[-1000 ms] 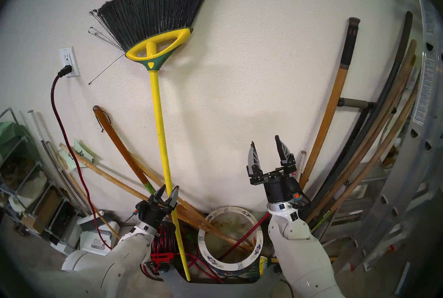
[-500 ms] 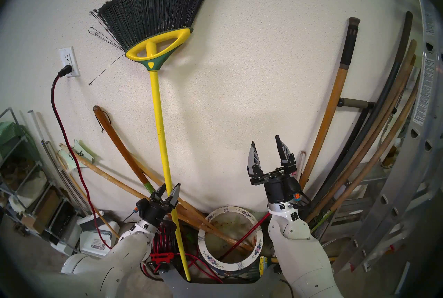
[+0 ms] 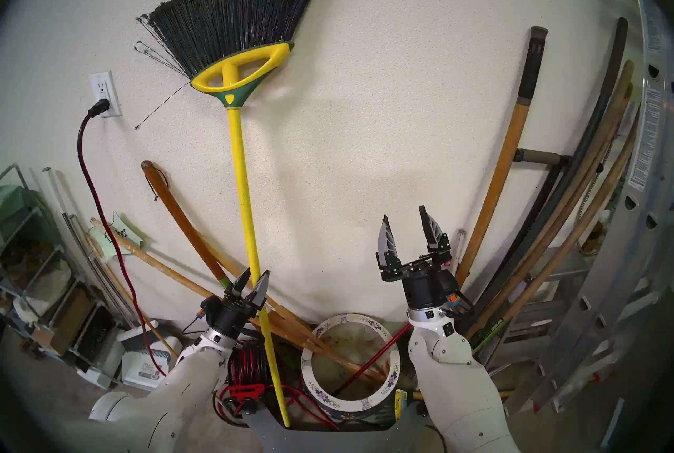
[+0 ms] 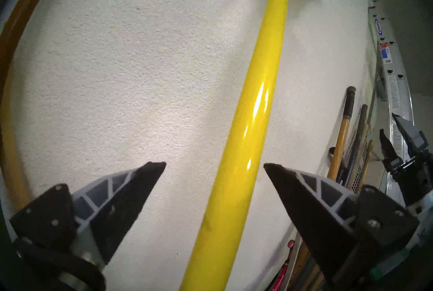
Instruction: Take wooden sticks or brooms out of the pot
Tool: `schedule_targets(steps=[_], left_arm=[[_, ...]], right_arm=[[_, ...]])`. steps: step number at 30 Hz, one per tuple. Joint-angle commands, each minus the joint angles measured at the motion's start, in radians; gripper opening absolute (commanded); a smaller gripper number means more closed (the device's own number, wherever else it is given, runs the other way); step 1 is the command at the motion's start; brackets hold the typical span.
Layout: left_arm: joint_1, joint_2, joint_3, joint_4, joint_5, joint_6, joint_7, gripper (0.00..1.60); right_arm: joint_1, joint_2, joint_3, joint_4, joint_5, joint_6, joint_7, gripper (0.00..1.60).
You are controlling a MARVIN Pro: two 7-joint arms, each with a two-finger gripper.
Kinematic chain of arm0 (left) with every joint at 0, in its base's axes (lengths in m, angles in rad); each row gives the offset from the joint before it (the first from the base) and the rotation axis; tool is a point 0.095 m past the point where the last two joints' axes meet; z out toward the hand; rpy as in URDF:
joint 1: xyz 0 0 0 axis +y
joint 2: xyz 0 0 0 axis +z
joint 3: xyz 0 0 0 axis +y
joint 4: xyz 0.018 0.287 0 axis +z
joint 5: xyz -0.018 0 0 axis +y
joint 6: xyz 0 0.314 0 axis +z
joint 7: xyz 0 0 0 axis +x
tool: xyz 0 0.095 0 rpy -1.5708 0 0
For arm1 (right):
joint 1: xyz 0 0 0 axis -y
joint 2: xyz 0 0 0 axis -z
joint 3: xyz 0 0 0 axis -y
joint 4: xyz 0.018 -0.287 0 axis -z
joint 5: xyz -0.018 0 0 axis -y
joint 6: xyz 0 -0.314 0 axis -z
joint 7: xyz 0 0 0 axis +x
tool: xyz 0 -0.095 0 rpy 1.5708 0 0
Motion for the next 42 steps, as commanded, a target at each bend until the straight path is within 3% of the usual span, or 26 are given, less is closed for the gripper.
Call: schedule_targets(steps=[1,20,29,42], left_arm=[[0.022,0.007,-0.005,-0.056,-0.029,0.015,-0.106,1.60],[0.054,0.027,-0.044,-0.170,-0.131,0.129,-0.187,1.60],[0.086,0.044,-0.068,-0.267,-0.186,0.177,-0.201,1.60],[0.172,0.078,-0.175,-0.425,-0.319,0.209,-0.201,1.60]], right_arm=[[0.002,-0.013,0.002,0.003,0.007,0.000,0.014,1.60],[0.003,-0.029,0.020,0.008,0.028,0.000,0.058,1.60],[0.004,-0.038,0.029,0.011,0.039,0.000,0.080,1.60],[0.006,-0.057,0.049,0.017,0.059,0.000,0.123,1.60]])
